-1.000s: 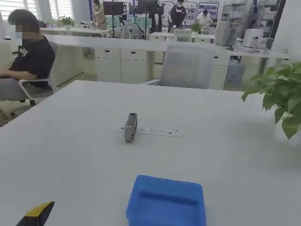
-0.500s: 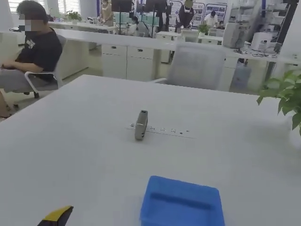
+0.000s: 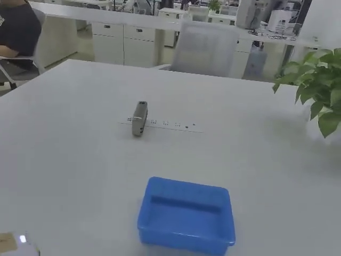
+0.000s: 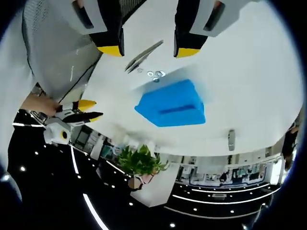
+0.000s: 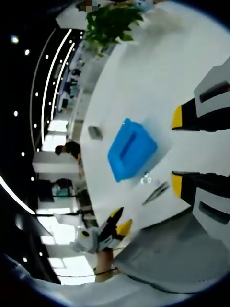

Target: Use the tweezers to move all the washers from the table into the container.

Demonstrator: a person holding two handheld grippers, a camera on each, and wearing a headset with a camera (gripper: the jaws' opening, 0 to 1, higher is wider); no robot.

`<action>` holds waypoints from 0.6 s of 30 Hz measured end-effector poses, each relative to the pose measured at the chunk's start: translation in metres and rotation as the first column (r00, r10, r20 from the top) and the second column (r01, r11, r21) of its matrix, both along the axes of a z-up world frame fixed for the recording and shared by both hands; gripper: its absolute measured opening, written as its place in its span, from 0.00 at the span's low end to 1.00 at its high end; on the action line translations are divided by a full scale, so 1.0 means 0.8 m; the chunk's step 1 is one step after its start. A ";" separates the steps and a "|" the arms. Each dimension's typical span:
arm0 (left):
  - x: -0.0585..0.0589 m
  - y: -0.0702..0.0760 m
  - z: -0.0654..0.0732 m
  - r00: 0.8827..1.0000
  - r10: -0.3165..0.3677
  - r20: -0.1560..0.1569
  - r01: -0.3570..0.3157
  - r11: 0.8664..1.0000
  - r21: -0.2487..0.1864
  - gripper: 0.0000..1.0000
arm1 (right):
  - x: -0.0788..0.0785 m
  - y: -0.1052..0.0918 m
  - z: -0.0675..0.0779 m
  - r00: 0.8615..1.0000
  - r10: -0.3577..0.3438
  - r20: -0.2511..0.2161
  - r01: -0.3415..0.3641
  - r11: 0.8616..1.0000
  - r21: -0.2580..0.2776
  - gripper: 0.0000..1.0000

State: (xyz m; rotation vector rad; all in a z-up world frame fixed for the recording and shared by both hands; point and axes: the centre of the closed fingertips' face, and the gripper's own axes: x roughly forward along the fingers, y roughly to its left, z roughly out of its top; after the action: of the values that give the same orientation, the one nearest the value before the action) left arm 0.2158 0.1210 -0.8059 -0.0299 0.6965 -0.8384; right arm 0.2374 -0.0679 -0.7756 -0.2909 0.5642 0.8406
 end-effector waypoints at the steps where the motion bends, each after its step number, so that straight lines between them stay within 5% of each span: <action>1: 0.001 -0.002 -0.007 0.999 -0.034 0.002 0.034 0.999 0.020 0.38 | -0.001 0.013 -0.007 0.999 0.027 -0.017 -0.027 1.000 -0.002 0.26; 4: 0.003 -0.005 -0.019 0.998 -0.063 -0.025 0.063 0.998 0.031 0.38 | -0.005 0.043 -0.027 0.992 0.109 -0.062 -0.110 0.994 -0.017 0.25; 9: 0.004 -0.008 -0.034 0.989 -0.147 -0.016 0.148 0.984 0.102 0.27 | -0.007 0.081 -0.056 0.975 0.191 -0.110 -0.195 0.981 -0.023 0.18; 18: 0.002 -0.013 -0.059 0.960 -0.277 -0.035 0.278 0.931 0.237 0.17 | -0.018 0.114 -0.091 0.941 0.304 -0.149 -0.316 0.946 -0.069 0.16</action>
State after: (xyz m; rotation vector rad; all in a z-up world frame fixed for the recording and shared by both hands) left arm 0.2175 0.1109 -0.8530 0.2928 0.8104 -1.0192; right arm 0.2233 0.0232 -0.8484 -0.4161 0.6975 1.1484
